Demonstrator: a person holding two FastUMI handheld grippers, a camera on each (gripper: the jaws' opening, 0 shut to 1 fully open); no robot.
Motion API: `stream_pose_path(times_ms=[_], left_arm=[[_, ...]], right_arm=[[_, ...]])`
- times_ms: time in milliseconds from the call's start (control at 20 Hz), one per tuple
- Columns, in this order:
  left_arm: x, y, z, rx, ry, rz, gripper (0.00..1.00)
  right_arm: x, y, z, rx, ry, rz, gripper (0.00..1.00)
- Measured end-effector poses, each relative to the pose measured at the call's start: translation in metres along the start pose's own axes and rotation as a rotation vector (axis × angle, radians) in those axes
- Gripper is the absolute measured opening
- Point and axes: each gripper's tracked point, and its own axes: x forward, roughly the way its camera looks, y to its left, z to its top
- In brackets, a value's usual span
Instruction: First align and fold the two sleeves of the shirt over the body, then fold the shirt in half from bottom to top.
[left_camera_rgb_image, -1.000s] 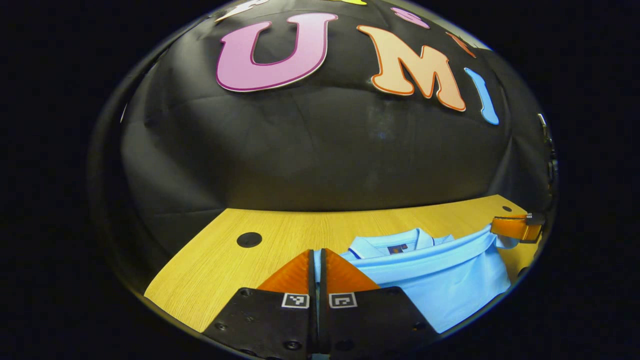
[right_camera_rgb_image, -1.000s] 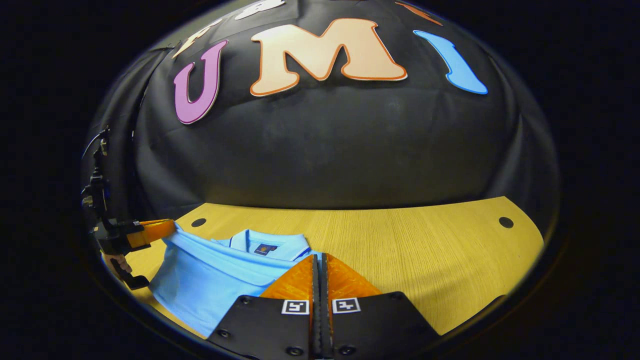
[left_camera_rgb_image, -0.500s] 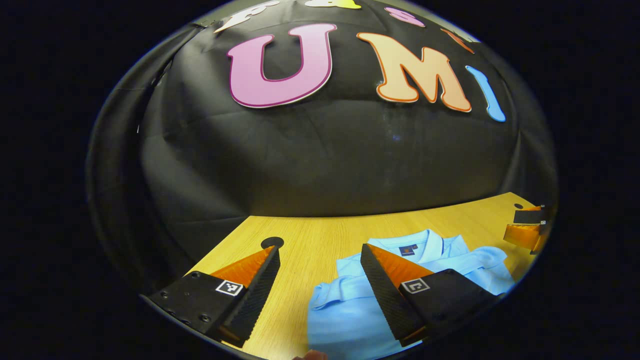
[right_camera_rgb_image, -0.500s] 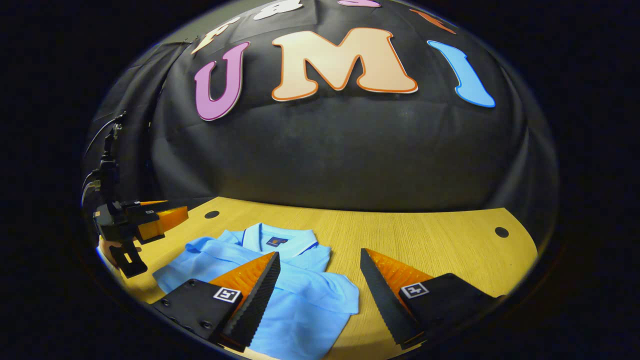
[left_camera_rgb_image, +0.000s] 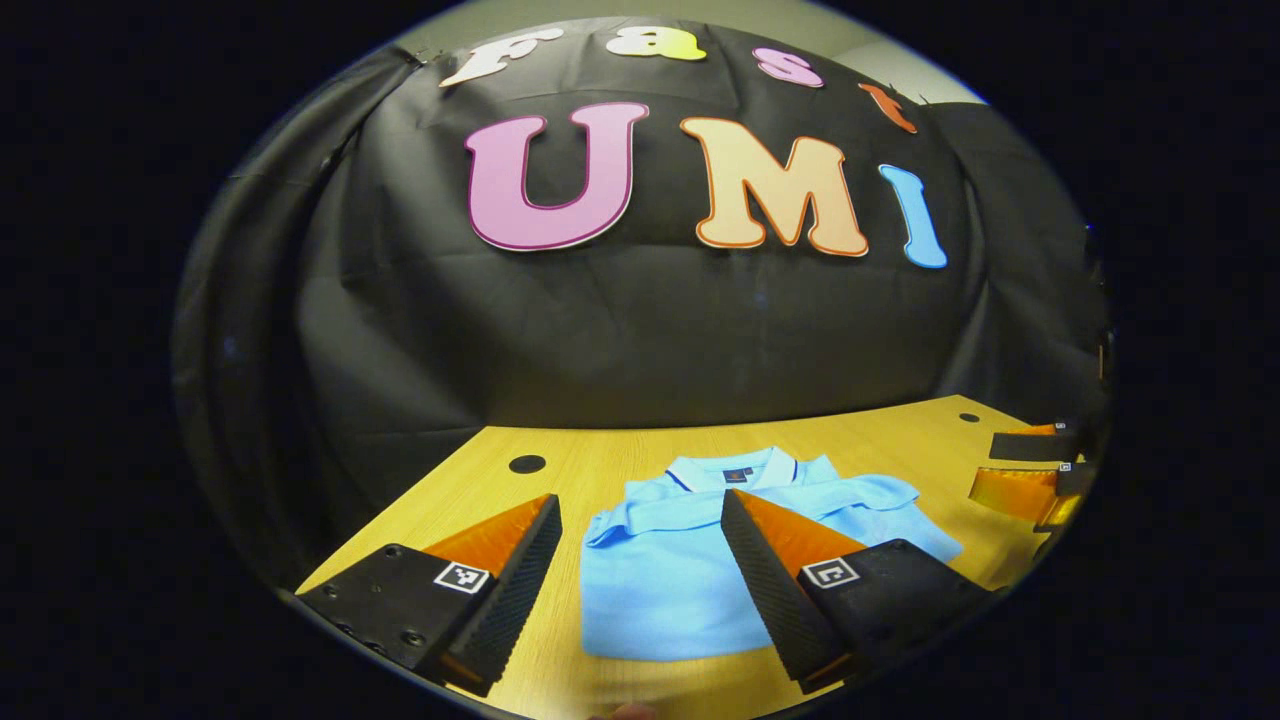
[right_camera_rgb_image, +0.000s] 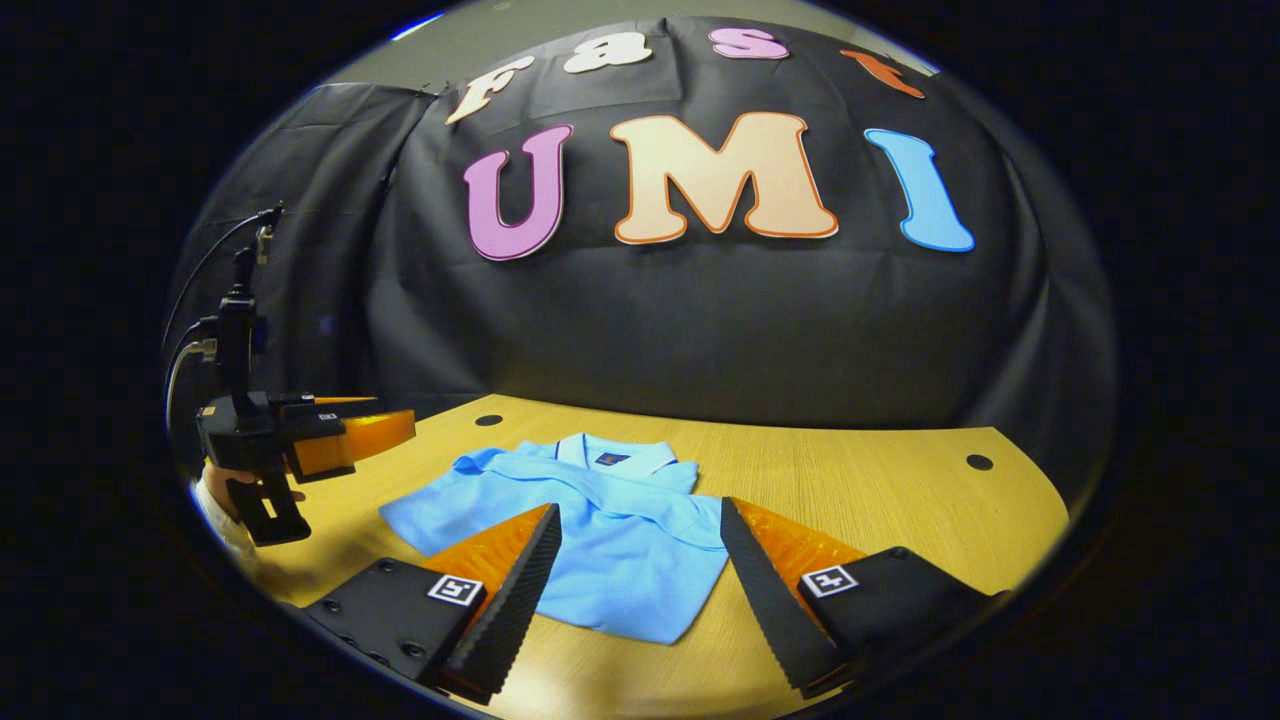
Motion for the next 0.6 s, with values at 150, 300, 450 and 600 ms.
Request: stream_pose_path(times_ms=[150, 300, 450, 600], left_arm=[[-0.02, -0.001, -0.007, -0.016, -0.038, 0.014, 0.96], [-0.03, -0.006, -0.013, -0.022, -0.063, -0.001, 0.97], [-0.034, -0.007, -0.018, -0.028, -0.07, 0.0, 0.97], [-0.038, -0.01, -0.023, -0.033, -0.07, -0.011, 0.97]], right_arm=[[-0.014, 0.002, -0.008, -0.021, -0.026, -0.006, 1.0], [-0.02, 0.0, -0.013, -0.032, -0.048, -0.016, 0.99], [-0.024, 0.0, -0.017, -0.022, -0.059, -0.016, 0.99], [-0.027, -0.003, -0.02, -0.017, -0.078, -0.028, 0.99]])
